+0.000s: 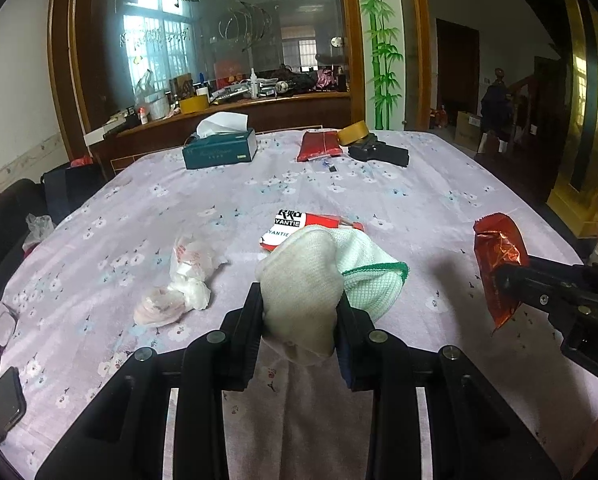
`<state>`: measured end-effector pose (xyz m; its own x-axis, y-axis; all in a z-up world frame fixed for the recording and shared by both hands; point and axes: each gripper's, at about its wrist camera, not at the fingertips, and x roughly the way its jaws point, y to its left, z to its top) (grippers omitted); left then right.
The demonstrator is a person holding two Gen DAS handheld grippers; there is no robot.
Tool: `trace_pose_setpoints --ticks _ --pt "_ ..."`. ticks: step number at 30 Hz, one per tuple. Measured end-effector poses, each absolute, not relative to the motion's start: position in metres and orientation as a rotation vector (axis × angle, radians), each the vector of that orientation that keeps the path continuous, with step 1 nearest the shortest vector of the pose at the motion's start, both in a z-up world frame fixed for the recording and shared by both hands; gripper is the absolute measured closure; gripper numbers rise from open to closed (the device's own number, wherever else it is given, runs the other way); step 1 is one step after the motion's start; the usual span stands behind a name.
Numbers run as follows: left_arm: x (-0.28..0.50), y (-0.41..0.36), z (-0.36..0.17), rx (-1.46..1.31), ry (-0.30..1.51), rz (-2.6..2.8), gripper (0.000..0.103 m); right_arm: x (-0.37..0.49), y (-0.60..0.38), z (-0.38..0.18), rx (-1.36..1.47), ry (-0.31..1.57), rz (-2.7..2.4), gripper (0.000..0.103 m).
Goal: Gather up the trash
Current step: 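Lift the red snack bag and white sock off the table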
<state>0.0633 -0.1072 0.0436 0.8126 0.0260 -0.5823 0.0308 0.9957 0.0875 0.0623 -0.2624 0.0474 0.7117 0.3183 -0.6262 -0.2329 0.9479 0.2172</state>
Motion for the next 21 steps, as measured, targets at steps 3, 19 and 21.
trace_pose_setpoints --ticks 3,19,21 --pt "0.0629 -0.1067 0.0445 0.093 0.619 0.001 0.073 0.0628 -0.2633 0.0467 0.127 0.718 0.303 0.073" --pt "0.0616 -0.1060 0.0474 0.088 0.607 0.004 0.073 0.0624 -0.2656 0.0446 0.126 0.722 0.274 0.073" --pt "0.0613 -0.1062 0.0474 0.090 0.604 0.005 0.072 0.0623 -0.2672 0.0448 0.127 0.719 0.265 0.073"
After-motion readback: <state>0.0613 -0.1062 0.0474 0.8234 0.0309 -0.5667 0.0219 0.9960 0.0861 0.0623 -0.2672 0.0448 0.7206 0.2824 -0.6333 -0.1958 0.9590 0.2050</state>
